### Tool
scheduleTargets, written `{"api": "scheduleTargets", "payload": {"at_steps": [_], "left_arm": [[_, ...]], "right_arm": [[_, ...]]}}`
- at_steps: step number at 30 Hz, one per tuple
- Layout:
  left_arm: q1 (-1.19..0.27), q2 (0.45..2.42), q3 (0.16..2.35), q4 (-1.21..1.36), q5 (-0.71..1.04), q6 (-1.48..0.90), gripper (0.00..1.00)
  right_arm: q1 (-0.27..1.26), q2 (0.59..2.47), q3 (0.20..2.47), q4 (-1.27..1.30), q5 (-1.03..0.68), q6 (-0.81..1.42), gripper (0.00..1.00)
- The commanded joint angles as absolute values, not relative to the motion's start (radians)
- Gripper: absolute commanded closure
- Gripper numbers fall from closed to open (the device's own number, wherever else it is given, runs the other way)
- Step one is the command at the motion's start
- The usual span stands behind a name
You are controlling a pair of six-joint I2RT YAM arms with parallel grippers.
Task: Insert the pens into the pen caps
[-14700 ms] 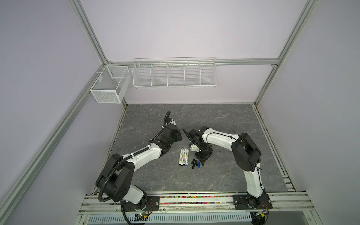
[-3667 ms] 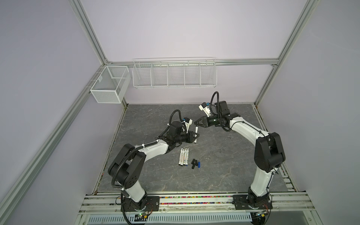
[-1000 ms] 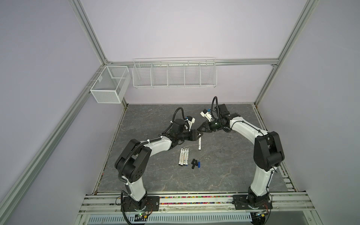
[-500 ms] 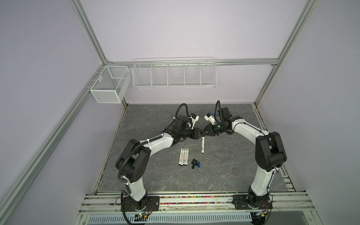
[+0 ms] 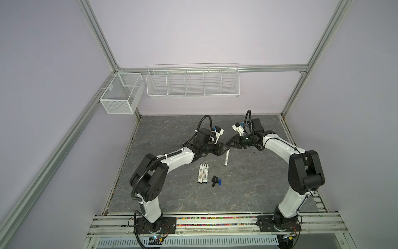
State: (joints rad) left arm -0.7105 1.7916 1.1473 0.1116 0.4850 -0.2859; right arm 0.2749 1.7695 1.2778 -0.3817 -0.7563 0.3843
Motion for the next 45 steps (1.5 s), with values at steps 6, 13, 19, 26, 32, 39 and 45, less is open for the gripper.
{"api": "scheduleTargets", "payload": {"at_steps": [6,13,19,26,32,39,45], "left_arm": [[-0.719,1.781,1.145,0.073,0.49,-0.247,0.49],[-0.74,1.829,1.216,0.027,0.517,-0.217,0.47],[-0.743,1.875,1.246,0.006,0.527,-0.216,0.51],[-0.743,1.887,1.24,0.017,0.522,-0.225,0.67],[-0.742,1.883,1.248,0.046,0.52,-0.234,1.0],[-0.719,1.849,1.273,0.14,0.494,-0.297,1.0],[-0.622,1.822,1.221,0.472,0.453,-0.552,1.0]], "right_arm": [[0.255,1.699,1.223,-0.262,-0.724,0.453,0.93],[0.255,1.694,1.233,-0.239,-0.731,0.465,0.93],[0.255,1.682,1.224,-0.183,-0.75,0.492,0.93],[0.254,1.67,1.219,-0.167,-0.752,0.492,0.93],[0.256,1.688,1.222,-0.208,-0.774,0.457,0.93],[0.288,1.735,1.243,-0.364,-0.799,0.321,0.93],[0.347,1.811,1.287,-0.524,-0.878,0.172,0.93]]}}
